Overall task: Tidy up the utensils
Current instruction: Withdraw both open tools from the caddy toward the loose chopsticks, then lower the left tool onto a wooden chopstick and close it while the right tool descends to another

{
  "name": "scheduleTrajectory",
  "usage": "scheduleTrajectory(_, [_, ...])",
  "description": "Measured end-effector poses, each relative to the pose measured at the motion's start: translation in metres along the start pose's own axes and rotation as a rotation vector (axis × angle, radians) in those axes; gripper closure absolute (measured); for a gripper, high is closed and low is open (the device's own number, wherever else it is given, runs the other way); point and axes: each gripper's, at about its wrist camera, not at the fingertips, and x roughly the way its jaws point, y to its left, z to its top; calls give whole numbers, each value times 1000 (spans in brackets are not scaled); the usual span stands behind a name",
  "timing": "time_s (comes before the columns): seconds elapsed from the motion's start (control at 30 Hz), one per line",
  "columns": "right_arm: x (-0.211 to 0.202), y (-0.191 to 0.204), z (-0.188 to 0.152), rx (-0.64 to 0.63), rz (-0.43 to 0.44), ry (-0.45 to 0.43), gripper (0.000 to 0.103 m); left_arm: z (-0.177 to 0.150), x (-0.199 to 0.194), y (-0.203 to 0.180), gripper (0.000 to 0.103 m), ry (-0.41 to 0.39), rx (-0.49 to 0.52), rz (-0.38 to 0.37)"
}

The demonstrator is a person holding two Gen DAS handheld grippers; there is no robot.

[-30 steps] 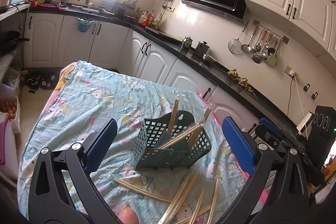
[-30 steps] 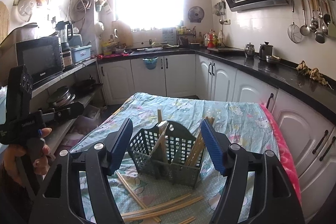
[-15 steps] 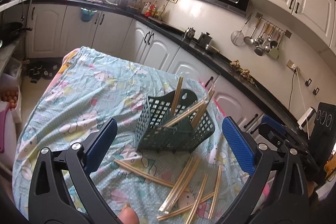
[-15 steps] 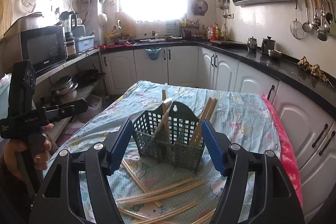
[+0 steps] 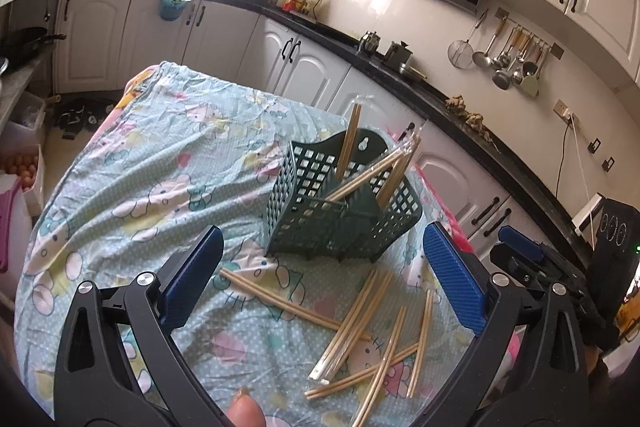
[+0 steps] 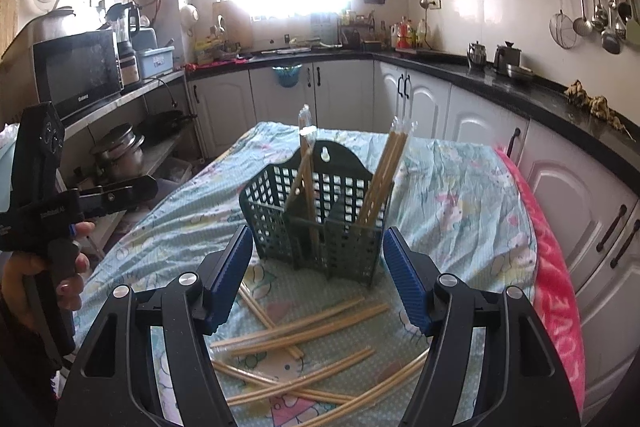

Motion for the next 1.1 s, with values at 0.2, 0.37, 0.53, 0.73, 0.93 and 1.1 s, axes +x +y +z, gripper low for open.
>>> scheduleTrajectory(0.2, [6, -2, -13, 4, -5, 36, 38, -12, 6, 3, 11, 30, -3, 12])
scheduleTrajectory(0.37, [13, -3, -26, 6, -5, 77, 38, -24, 12, 7, 11, 60, -9, 23])
scheduleTrajectory(0.53, [23, -5, -40, 15, -9, 137, 38, -36, 21, 13, 11, 96, -16, 37])
scheduleTrajectory(0.73, [38, -10, -57, 34, -17, 216, 44, -49, 34, 23, 11, 138, -31, 53])
scheduleTrajectory(0.93, [52, -14, -70, 47, -22, 278, 51, -59, 49, 35, 11, 186, -69, 59])
scheduleTrajectory(1.1, [64, -19, -81, 85, -10, 339, 56, -64, 65, 45, 19, 232, -105, 51])
